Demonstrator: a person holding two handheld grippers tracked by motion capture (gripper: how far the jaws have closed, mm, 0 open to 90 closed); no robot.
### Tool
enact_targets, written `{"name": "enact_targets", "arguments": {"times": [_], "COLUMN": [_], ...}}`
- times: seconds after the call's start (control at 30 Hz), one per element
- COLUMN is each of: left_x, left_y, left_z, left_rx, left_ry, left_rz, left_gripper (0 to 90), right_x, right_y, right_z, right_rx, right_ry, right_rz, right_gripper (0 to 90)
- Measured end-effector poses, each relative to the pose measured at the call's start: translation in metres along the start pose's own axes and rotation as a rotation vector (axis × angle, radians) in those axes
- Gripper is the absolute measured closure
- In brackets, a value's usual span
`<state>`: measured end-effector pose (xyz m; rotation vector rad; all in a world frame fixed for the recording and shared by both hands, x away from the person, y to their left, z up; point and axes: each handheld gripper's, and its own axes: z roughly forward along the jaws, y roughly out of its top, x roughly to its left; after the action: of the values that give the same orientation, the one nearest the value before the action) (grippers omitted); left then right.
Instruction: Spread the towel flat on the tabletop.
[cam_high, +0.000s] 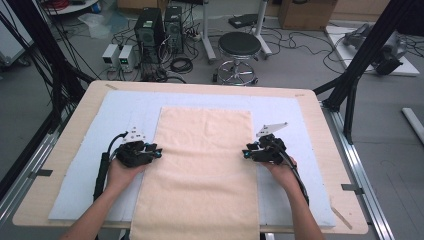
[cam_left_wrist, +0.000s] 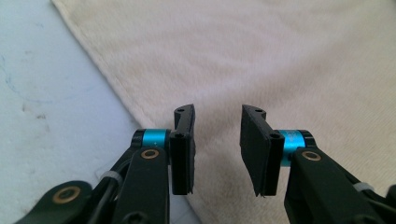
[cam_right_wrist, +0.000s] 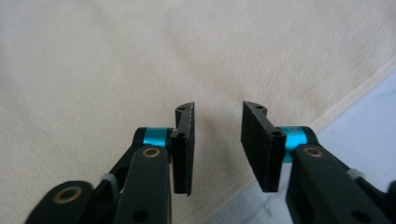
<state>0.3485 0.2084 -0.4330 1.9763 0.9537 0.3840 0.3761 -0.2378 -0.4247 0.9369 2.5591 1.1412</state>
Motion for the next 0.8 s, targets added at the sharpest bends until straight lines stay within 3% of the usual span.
{"name": "enact_targets", "arguments": {"times": [0.07, 0.2, 0.4, 0.5, 0.53, 0.6, 0.8], "left_x": [0.002, 0.006, 0.021, 0.024, 0.024, 0.023, 0.023], "left_y": [0.008, 0.028, 0.057, 0.063, 0.063, 0.062, 0.061], "left_z": [0.001, 0.0, -0.004, -0.007, -0.007, -0.005, 0.0], "left_rx": [0.025, 0.001, -0.023, -0.042, -0.047, -0.035, -0.015], "left_ry": [-0.018, -0.035, -0.017, -0.009, -0.011, -0.016, -0.03], "left_rz": [0.013, 0.013, -0.015, -0.017, -0.015, -0.008, 0.007], "left_gripper": [57.7, 49.0, 39.1, 36.3, 36.0, 36.0, 36.0], "right_x": [-0.002, -0.004, -0.014, -0.017, -0.018, -0.016, -0.016], "right_y": [0.007, 0.023, 0.044, 0.044, 0.043, 0.042, 0.039], "right_z": [-0.002, -0.008, -0.019, -0.019, -0.017, -0.014, -0.011], "right_rx": [-0.02, -0.047, -0.13, -0.18, -0.184, -0.161, -0.12], "right_ry": [0.005, 0.0, -0.037, 0.002, 0.012, -0.021, -0.037], "right_rz": [0.024, 0.025, 0.045, 0.102, 0.12, 0.102, 0.078], "right_gripper": [47.0, 36.8, 31.9, 25.8, 24.7, 24.7, 23.5]}}
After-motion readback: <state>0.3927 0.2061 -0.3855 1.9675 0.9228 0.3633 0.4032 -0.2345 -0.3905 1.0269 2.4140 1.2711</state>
